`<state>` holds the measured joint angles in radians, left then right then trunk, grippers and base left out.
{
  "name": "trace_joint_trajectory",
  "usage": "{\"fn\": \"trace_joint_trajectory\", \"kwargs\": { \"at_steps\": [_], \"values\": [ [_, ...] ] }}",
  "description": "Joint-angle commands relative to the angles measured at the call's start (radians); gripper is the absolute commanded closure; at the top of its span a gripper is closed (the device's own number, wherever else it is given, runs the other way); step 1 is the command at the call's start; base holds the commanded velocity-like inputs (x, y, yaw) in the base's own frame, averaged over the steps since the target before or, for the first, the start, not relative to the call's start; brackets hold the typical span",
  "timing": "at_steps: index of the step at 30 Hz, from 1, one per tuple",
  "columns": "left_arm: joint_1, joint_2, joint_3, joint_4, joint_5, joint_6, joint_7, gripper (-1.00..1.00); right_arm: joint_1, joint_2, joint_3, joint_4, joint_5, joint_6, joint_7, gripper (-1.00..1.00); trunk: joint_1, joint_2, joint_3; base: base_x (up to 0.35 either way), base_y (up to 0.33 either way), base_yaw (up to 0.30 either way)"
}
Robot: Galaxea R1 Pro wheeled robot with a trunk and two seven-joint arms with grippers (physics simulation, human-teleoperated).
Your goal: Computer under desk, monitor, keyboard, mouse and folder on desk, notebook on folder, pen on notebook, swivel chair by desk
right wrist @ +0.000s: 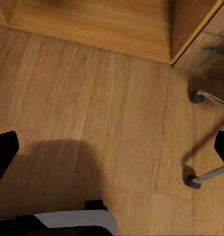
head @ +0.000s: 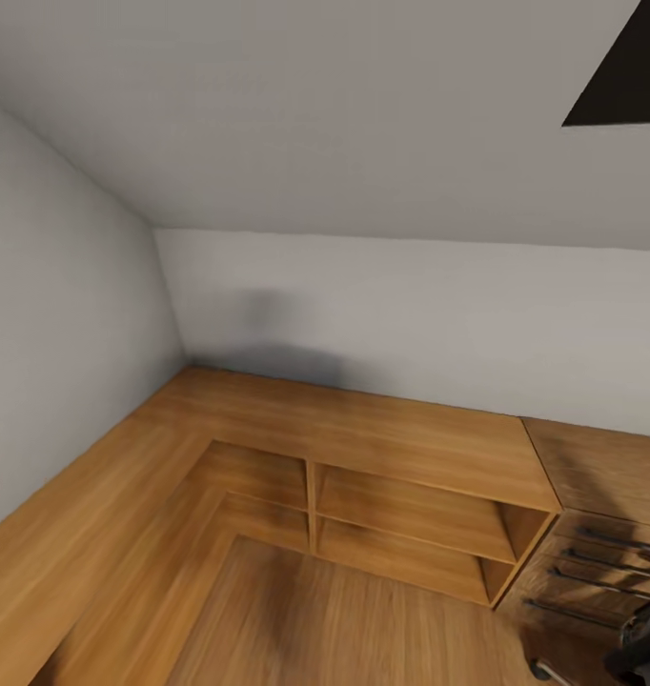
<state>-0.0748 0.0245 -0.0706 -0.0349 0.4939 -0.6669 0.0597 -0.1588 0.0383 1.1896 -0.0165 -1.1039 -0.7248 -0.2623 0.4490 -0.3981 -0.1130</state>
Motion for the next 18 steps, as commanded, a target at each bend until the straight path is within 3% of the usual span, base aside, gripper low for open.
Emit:
{"fn": "trace_joint_trajectory", "kwargs": {
  "at_steps": [1, 6, 18],
  "values": [
    [0.0, 0.0, -0.008, 0.0, 0.002, -0.002, 0.006, -1.0, -0.001, 0.0, 0.008, 0.0, -0.001, 0.0, -0.009, -1.0, 0.001, -0.002, -0.002, 0.28, 0.204, -0.258],
    [0.0, 0.0, -0.008, 0.0, 0.002, -0.001, 0.006, -1.0, -0.001, 0.0, 0.008, 0.0, -0.001, -0.001, -0.009, -1.0, 0.001, -0.002, -0.002, 0.188, 0.131, -0.262],
    [0.0, 0.0, -0.008, 0.0, 0.002, 0.0, 0.006, -1.0, -0.001, 0.0, 0.008, 0.0, -0.001, 0.0, -0.009, -1.0, 0.001, -0.002, -0.002, 0.017, 0.011, -0.265]
  ]
}}
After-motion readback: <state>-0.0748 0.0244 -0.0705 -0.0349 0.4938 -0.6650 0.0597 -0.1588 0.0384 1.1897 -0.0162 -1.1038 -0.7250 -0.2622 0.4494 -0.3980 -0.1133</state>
